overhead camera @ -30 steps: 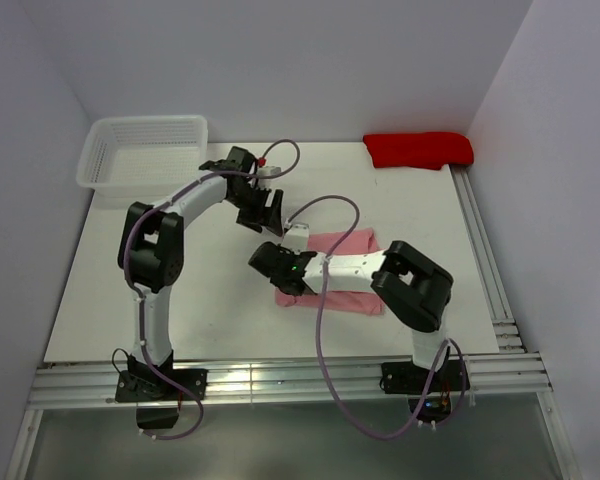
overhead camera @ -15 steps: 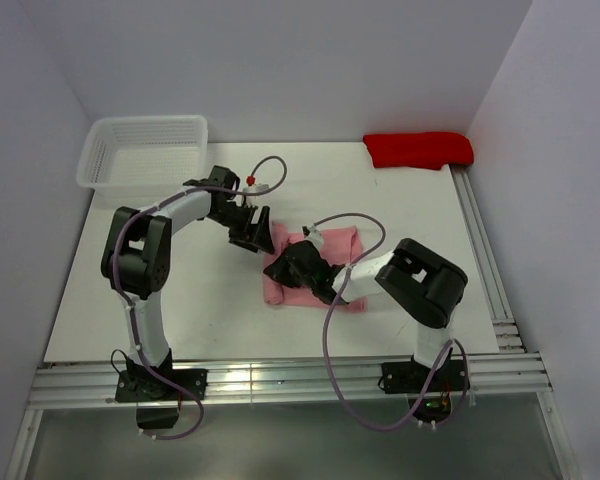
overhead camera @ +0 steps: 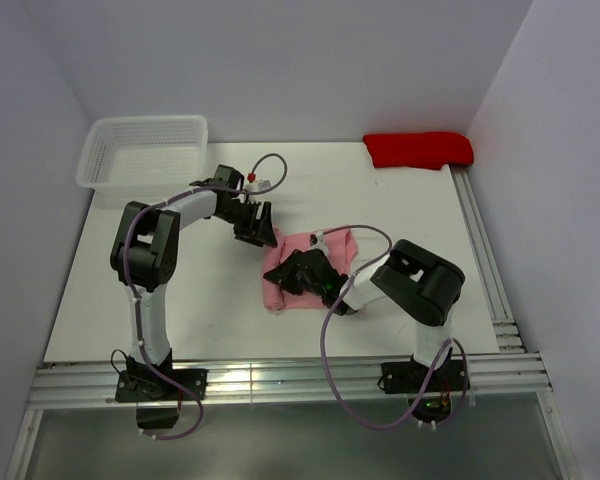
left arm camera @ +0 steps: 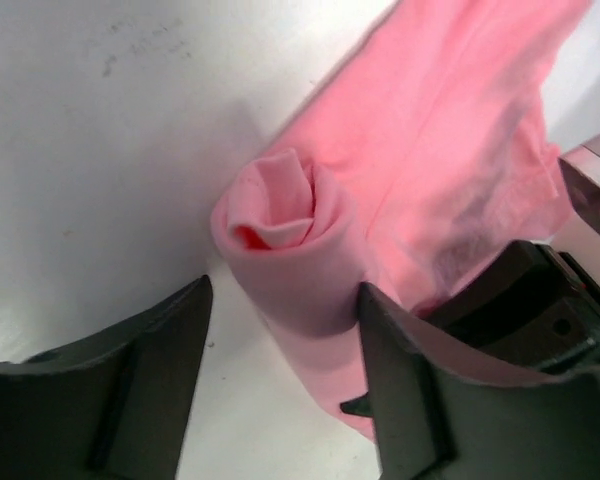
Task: Roll the t-shirts
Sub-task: Roll the tshirt
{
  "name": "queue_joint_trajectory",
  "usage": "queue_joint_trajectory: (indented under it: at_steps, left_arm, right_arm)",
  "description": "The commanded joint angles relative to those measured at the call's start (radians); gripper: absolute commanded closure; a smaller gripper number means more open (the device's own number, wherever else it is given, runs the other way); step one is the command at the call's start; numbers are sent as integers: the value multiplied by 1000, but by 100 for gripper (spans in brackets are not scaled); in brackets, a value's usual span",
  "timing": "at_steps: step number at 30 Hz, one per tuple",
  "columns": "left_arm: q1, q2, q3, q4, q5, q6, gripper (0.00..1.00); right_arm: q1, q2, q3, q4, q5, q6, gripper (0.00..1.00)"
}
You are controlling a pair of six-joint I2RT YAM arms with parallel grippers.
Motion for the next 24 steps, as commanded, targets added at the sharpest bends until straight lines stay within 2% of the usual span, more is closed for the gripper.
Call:
queue_joint_trajectory:
  at_steps: [1,6,7,9,10,13,21,24]
  left_arm:
    - [-18,36,25,22,-133,-17,36]
    - [-34,30,65,-30,-193,-13,52]
    - [-35,30,68,-37,-216,-13,57]
    - [-40,20,81,-56,-241,-11,61]
    - [-41,19,87,-65,-254,-11,67]
    - [-48,19,110,-103,-296,-10,74]
    - [-75,40,154,-165,-367,21,75]
    - [-78,50,168,-183,-367,27,75]
  right_arm:
    - [-1,21,-17,-31,-20,12,85]
    - [-1,-17,1,-117,6,-11,75]
    - [1,-32,7,-161,12,-17,70]
    - [4,-46,26,-201,26,-36,64]
    - [7,-54,33,-250,34,-42,60]
    - [28,-94,75,-371,84,-73,51]
    - [114,-158,283,-782,248,-106,42]
    - [142,-138,404,-1038,317,-106,39]
